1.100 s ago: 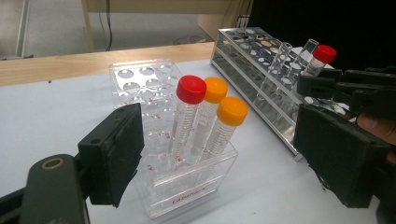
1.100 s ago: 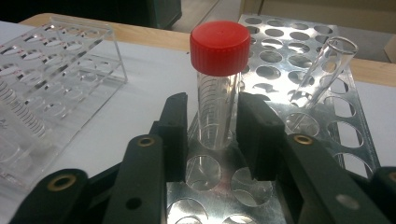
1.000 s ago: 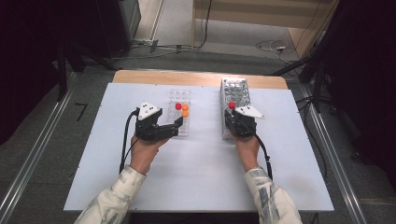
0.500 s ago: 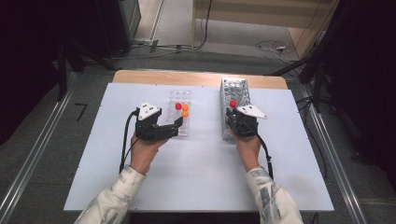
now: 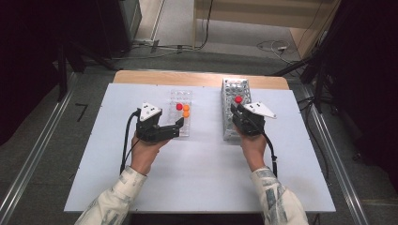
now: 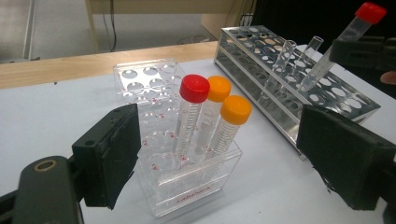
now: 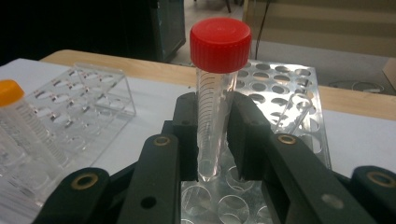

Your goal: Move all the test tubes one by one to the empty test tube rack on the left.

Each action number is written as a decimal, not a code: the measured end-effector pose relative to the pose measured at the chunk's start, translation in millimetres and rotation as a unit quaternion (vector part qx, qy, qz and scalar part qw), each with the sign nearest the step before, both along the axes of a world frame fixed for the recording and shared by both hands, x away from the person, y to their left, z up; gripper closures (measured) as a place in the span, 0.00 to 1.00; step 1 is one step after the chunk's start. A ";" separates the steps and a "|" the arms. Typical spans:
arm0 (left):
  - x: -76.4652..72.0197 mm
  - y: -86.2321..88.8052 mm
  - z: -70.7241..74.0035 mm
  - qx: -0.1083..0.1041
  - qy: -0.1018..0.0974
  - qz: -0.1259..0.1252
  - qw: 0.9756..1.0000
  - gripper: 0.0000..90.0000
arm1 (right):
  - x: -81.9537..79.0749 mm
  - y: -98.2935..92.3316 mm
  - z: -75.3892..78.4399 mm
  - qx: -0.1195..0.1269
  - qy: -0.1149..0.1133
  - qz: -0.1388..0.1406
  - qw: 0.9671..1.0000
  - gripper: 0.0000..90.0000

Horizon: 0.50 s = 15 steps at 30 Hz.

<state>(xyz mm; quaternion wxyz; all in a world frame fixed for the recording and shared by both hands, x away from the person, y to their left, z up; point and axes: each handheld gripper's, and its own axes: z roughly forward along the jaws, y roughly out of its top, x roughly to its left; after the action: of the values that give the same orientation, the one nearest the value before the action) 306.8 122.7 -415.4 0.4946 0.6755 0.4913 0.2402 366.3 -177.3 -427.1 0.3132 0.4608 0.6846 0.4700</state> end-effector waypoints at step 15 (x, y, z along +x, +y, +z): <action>-1.9 0.9 2.5 -0.004 -0.006 0.003 1.000 0.16 | -22.3 -3.6 25.9 0.006 -0.033 0.026 0.999 0.79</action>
<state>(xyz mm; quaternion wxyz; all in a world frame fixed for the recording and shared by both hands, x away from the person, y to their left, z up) 304.9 123.6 -412.9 0.4993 0.6707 0.4912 0.2440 344.0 -180.9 -401.3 0.3201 0.4295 0.6826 0.4970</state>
